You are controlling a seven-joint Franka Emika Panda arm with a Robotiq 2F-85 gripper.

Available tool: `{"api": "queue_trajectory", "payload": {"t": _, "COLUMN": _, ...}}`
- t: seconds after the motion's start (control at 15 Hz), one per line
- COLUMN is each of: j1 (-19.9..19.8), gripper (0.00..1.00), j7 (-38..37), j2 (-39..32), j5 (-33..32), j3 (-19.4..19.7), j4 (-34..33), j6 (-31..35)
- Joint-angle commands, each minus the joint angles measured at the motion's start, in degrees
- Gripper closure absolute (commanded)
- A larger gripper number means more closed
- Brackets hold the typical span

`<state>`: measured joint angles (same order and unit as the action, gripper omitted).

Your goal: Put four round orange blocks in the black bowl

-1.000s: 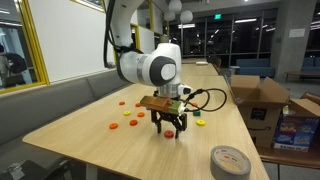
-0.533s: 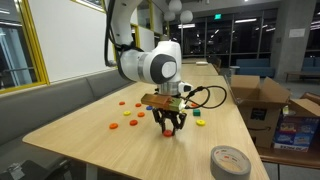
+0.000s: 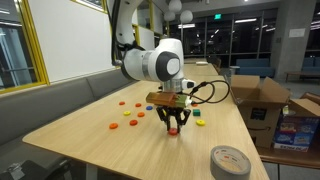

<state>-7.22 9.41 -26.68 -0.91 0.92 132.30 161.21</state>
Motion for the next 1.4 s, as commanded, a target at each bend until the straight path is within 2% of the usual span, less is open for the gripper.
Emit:
{"api": "queue_trajectory", "payload": {"t": 0.0, "j1": 2.4, "gripper": 0.81, "j7": -0.9, "j2": 0.6, "j5": -3.0, "j3": 1.5, "j4": -3.6, "j6": -1.9}}
{"api": "queue_trajectory", "payload": {"t": 0.6, "j1": 6.7, "gripper": 0.81, "j7": -0.2, "j2": -0.3, "j5": -7.3, "j3": 0.7, "j4": -15.6, "j6": -4.3}}
{"api": "queue_trajectory", "payload": {"t": 1.33, "j1": 9.0, "gripper": 0.81, "j7": 4.9, "j2": -7.5, "j5": -7.6, "j3": -4.1, "j4": -29.8, "j6": -8.9}}
